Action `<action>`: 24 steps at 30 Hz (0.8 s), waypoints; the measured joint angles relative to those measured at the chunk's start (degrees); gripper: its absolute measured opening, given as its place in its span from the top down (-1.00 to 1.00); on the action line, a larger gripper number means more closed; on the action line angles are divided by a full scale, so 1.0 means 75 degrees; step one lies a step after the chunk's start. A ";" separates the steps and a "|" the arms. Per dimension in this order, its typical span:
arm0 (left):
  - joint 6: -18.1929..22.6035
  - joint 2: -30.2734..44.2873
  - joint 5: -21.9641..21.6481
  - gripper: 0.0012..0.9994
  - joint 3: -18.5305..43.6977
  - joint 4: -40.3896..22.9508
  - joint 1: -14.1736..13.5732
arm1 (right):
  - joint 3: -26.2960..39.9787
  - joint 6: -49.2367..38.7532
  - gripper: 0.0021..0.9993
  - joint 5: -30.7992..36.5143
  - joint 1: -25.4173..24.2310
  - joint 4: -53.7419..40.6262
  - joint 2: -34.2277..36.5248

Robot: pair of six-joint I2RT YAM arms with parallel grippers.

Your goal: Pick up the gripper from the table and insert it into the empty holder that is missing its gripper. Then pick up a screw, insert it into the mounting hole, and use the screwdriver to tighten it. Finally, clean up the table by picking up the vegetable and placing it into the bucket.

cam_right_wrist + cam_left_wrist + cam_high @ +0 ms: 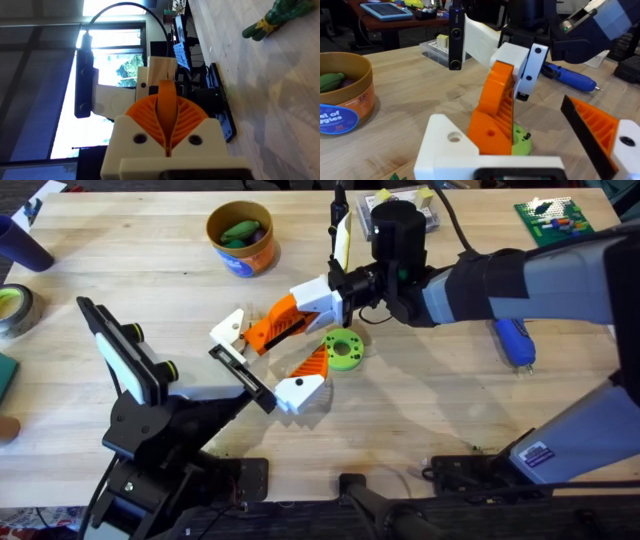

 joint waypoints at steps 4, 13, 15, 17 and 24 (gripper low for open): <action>-0.0026 0.0047 -0.0158 -0.98 0.0082 -0.0048 0.0023 | -0.0008 0.0010 0.97 -0.0061 -0.0023 -0.0096 0.0002; -0.0020 0.0047 -0.0061 -0.98 0.0082 -0.0049 0.0023 | -0.0012 0.0414 0.97 -0.0203 -0.0037 0.0199 0.0002; -0.0020 0.0047 -0.0010 -0.98 0.0082 -0.0046 0.0031 | -0.0017 0.0601 0.97 -0.0270 -0.0038 0.0512 0.0007; 0.0003 0.0047 0.0114 -0.98 0.0082 -0.0036 0.0029 | -0.0017 0.0778 0.97 -0.0290 -0.0035 0.0769 0.0008; 0.0012 0.0047 0.0297 -0.98 0.0082 -0.0034 0.0035 | -0.0020 0.1164 0.97 -0.0323 -0.0035 0.0966 0.0072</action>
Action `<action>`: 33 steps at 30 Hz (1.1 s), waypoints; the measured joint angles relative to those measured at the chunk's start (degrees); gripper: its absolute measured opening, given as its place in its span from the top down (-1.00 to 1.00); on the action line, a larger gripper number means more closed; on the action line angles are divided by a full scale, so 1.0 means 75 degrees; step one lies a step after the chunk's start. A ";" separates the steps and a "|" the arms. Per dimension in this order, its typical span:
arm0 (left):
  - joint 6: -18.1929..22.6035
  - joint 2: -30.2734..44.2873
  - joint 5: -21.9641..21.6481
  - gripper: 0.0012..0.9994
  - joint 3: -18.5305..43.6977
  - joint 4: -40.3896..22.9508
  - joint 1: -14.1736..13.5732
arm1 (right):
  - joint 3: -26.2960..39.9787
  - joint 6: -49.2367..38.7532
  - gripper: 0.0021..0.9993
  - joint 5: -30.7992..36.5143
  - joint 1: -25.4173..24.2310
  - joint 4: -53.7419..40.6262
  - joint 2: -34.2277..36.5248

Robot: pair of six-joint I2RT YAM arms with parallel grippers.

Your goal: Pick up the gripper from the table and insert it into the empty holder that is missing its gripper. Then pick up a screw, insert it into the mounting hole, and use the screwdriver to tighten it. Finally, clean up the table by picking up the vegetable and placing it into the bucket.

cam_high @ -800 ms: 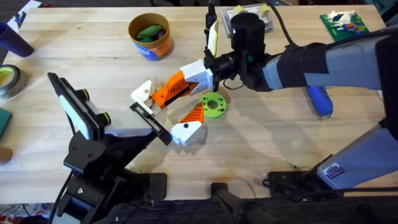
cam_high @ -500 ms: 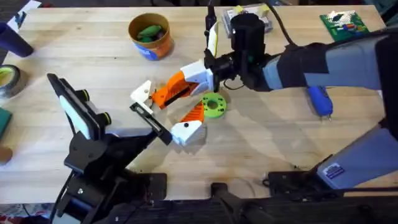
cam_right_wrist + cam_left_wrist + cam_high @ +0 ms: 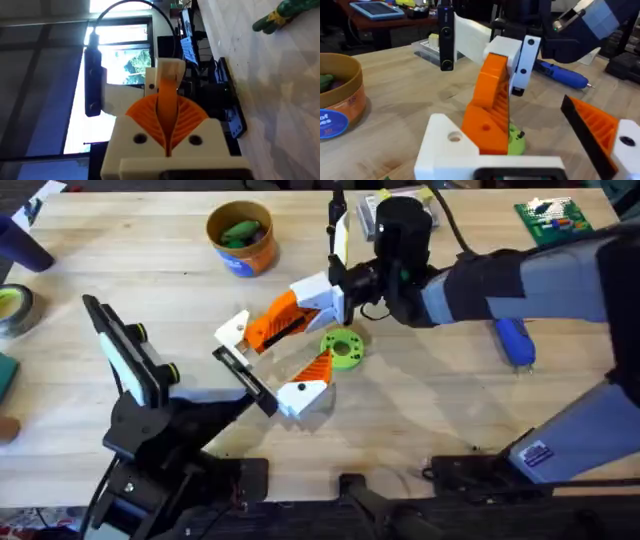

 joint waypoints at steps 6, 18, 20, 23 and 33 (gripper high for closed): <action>0.0000 0.0000 0.0185 -0.98 0.0000 0.0003 0.0010 | -0.0003 0.0077 0.97 0.0010 -0.0007 -0.0006 0.0000; -0.0003 0.0000 0.0295 -0.98 0.0000 0.0003 0.0059 | -0.0015 0.0087 0.97 0.0270 0.0020 -0.0004 0.0000; -0.0005 0.0000 0.0292 -0.98 0.0000 0.0003 0.0061 | -0.0017 0.0064 0.97 0.0322 0.0023 -0.0004 0.0000; -0.0006 0.0000 0.0278 -0.98 0.0000 0.0001 0.0061 | -0.0017 0.0035 0.97 0.0404 0.0031 -0.0004 0.0000; -0.0003 0.0000 0.0295 -0.98 0.0000 0.0003 0.0061 | -0.0010 0.0005 0.97 0.0455 0.0000 -0.0004 0.0000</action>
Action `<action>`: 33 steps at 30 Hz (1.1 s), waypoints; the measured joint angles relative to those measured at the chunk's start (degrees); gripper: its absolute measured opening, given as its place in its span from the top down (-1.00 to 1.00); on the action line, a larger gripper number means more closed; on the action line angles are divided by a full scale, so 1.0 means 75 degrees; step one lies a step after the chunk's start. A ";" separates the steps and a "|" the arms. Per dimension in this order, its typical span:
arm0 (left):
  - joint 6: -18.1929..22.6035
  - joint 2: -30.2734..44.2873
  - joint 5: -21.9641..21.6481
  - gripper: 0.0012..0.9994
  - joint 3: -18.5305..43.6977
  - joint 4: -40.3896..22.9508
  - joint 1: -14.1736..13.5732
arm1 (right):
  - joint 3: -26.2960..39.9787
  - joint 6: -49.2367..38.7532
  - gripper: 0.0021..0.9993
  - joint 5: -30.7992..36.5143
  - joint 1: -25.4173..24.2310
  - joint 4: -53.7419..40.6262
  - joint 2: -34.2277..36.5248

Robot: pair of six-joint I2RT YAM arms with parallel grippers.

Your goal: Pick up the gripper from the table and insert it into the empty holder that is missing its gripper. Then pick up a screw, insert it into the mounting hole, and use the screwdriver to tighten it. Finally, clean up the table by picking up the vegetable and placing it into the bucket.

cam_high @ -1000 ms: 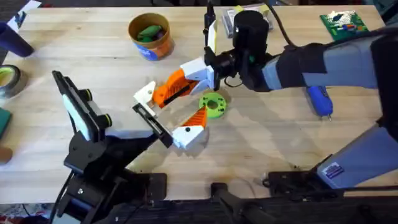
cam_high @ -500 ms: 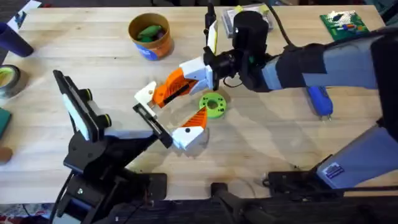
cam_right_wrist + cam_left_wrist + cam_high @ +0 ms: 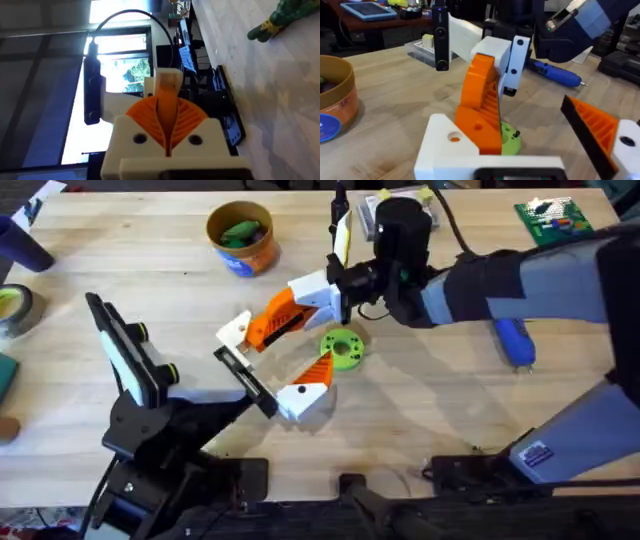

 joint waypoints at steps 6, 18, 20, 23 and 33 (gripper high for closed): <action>-0.0001 0.0000 0.0012 -0.98 0.0000 0.0002 0.0000 | 0.0004 -0.0003 0.97 0.0020 -0.0014 -0.0003 0.0000; 0.0029 0.0000 0.0463 -0.98 0.0000 0.0012 -0.0017 | 0.0004 -0.0058 0.97 0.0142 -0.0371 -0.0012 0.0000; 0.0029 0.0000 0.0459 -0.98 0.0000 0.0012 -0.0017 | 0.0004 -0.0058 0.97 0.0147 -0.0360 -0.0012 0.0000; 0.0027 0.0000 0.0414 -0.98 0.0000 0.0009 -0.0017 | 0.0006 -0.0054 0.97 0.0169 -0.0305 -0.0009 0.0000; 0.0022 0.0000 -0.0061 -0.98 0.0000 -0.0001 0.0055 | 0.0069 -0.0029 0.97 0.0679 0.0093 -0.0004 0.0000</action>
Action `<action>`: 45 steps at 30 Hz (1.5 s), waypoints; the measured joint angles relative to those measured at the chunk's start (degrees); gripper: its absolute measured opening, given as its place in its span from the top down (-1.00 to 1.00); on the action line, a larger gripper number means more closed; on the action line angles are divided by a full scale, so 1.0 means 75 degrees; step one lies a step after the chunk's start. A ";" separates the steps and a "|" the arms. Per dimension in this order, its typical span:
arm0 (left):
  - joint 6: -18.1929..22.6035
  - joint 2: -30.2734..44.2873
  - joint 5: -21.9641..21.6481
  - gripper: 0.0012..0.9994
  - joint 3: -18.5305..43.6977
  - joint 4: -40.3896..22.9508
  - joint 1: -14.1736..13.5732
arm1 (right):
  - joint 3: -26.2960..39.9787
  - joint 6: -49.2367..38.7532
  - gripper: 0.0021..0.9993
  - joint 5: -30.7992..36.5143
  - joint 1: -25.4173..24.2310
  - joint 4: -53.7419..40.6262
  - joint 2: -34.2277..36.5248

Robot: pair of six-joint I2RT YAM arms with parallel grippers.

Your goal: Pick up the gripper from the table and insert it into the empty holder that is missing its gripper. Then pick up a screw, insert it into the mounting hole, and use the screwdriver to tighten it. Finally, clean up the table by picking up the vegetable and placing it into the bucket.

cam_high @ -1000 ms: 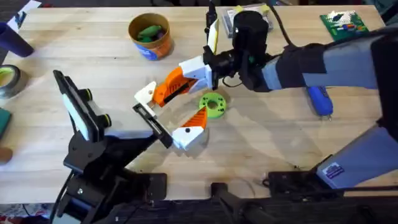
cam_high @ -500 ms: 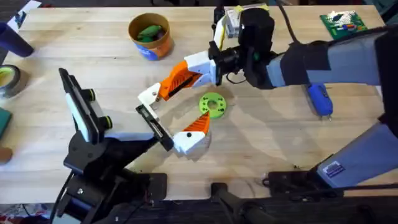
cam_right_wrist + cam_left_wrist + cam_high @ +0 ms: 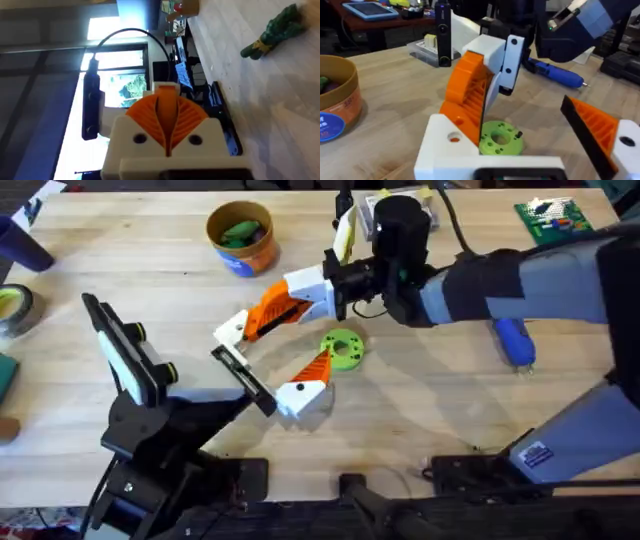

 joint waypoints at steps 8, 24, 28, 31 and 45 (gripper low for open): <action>-0.0003 0.0000 -0.0139 -0.98 0.0000 -0.0004 0.0000 | 0.0007 0.0117 0.97 0.0169 0.0071 0.0005 0.0000; -0.0033 0.0000 -0.0170 -0.98 0.0000 -0.0004 0.0015 | 0.0034 0.0204 0.97 0.0400 0.0531 -0.0004 0.0000; -0.0029 0.0000 -0.0170 -0.98 0.0000 -0.0003 0.0015 | 0.0031 0.0203 0.97 0.0405 0.0531 0.0036 0.0000; 0.0025 0.0000 -0.0176 -0.98 0.0001 0.0054 0.0015 | 0.0031 0.0212 0.98 0.0406 0.0533 0.0296 0.0000; 0.0238 0.0000 -0.0171 -0.98 0.0093 0.0147 0.0015 | 0.0029 0.0270 0.61 0.0374 0.0578 0.1112 0.0058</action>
